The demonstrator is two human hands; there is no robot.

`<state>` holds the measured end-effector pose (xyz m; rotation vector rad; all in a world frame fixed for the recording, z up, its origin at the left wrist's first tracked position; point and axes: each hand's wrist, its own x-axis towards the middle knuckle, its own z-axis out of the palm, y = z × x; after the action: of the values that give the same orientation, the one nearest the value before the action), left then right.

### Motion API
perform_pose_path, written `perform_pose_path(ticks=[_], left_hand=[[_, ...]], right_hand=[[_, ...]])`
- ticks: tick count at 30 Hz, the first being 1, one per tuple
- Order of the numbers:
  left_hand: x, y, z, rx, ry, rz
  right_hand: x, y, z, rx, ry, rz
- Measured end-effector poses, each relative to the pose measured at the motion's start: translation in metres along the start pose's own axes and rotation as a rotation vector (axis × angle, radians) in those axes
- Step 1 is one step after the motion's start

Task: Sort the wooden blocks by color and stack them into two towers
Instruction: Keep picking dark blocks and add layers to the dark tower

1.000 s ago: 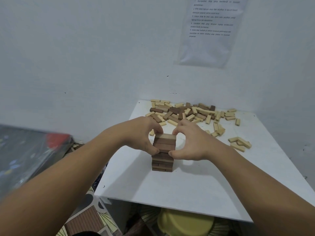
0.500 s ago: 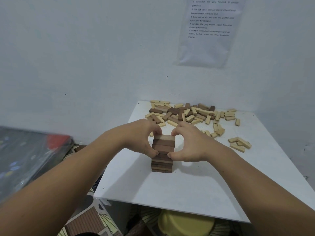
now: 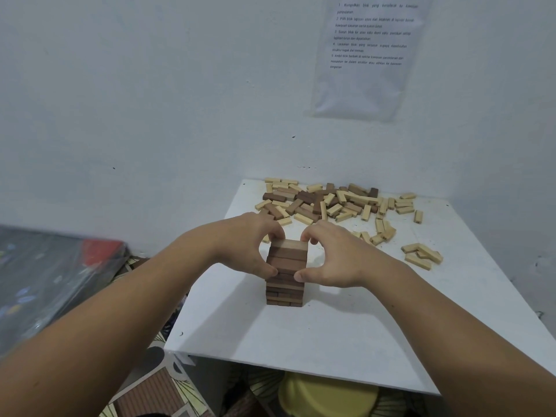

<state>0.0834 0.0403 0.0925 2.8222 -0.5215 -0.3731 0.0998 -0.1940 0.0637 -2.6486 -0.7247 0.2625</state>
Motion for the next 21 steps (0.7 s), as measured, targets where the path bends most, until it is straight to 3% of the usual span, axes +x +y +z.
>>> perform_pose_path(ticks=[21], left_hand=[[0.005, 0.019, -0.001, 0.133, -0.049, -0.014]], right_hand=[[-0.001, -0.019, -0.001, -0.196, -0.025, 0.012]])
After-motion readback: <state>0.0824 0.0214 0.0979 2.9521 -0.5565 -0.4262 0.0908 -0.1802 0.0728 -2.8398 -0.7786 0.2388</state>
